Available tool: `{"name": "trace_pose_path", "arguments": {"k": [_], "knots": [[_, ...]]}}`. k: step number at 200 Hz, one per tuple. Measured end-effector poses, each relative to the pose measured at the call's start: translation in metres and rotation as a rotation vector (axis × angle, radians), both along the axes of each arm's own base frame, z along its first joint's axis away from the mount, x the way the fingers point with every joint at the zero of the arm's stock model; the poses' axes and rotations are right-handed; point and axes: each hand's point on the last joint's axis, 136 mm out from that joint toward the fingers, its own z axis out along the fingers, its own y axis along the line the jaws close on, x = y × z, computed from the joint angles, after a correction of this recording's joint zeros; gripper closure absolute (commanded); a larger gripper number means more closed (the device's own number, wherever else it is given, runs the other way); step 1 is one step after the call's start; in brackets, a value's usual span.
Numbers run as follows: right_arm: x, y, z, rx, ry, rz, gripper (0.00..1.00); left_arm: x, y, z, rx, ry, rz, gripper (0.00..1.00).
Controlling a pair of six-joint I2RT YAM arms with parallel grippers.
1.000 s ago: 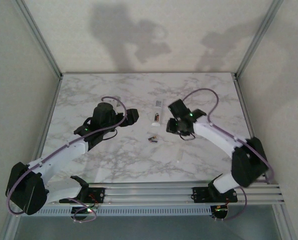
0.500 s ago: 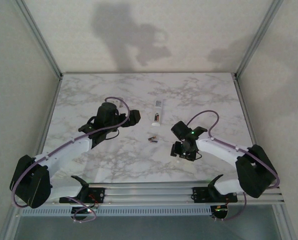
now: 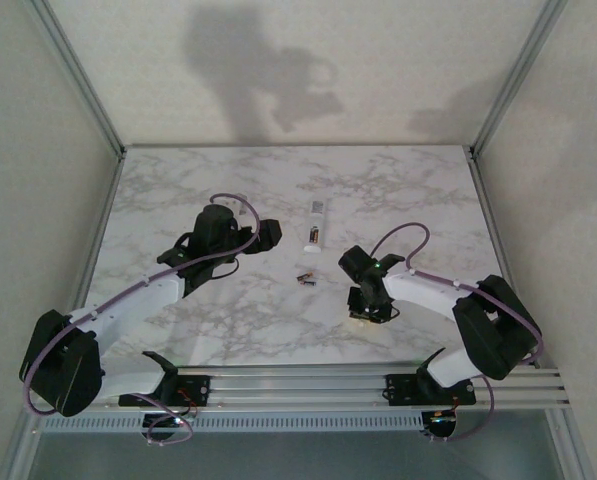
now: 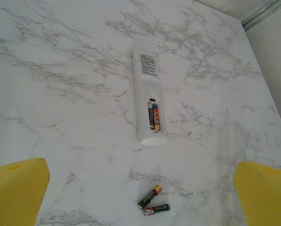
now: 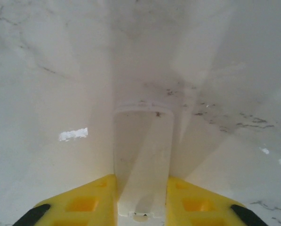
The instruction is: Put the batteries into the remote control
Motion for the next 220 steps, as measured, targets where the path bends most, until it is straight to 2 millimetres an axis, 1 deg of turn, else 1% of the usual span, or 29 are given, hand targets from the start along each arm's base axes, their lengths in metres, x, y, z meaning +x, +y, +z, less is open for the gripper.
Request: {"name": "trace_pose_path", "arguments": {"k": [10,23,56,68,82,93,104,114,131,141,160,187,220], "knots": [[0.002,0.002,0.001,0.006,-0.012,0.032,0.74,0.0,0.0,0.0,0.0,0.0,0.0,0.0],[0.012,0.009,0.008,0.027,-0.049,0.091,0.75,0.0,0.0,0.0,0.0,0.0,0.0,0.0],[0.053,0.039,0.042,0.118,-0.26,0.234,0.73,0.0,0.0,0.0,0.0,0.0,0.0,0.0],[0.067,0.048,0.051,0.142,-0.332,0.265,0.73,0.0,0.0,0.0,0.0,-0.001,0.0,0.0],[0.079,0.058,0.056,0.162,-0.411,0.287,0.73,0.0,0.0,0.0,0.0,0.0,0.0,0.01],[0.084,0.066,0.056,0.172,-0.49,0.309,0.74,0.0,0.0,0.001,-0.002,-0.002,0.0,0.01],[0.081,0.071,0.05,0.174,-0.558,0.339,0.76,-0.002,0.001,0.002,-0.003,-0.005,0.001,0.0],[0.074,0.072,0.039,0.165,-0.606,0.366,0.77,-0.002,0.001,0.002,-0.005,-0.007,0.001,0.0],[0.063,0.064,0.019,0.128,-0.647,0.39,0.78,-0.003,0.002,0.002,-0.005,-0.007,0.001,0.0],[0.061,0.058,0.014,0.105,-0.673,0.389,0.78,-0.003,0.002,0.002,-0.005,-0.007,0.001,0.01],[0.058,0.06,0.017,0.104,-0.733,0.394,0.78,-0.003,0.002,0.002,-0.008,-0.007,0.002,0.0],[0.046,0.064,0.026,0.133,-0.794,0.402,0.79,-0.003,0.001,0.003,-0.009,-0.009,0.002,0.0],[0.037,0.055,0.025,0.141,-0.809,0.377,0.79,-0.001,-0.001,0.006,-0.025,-0.019,-0.002,0.0]]}}
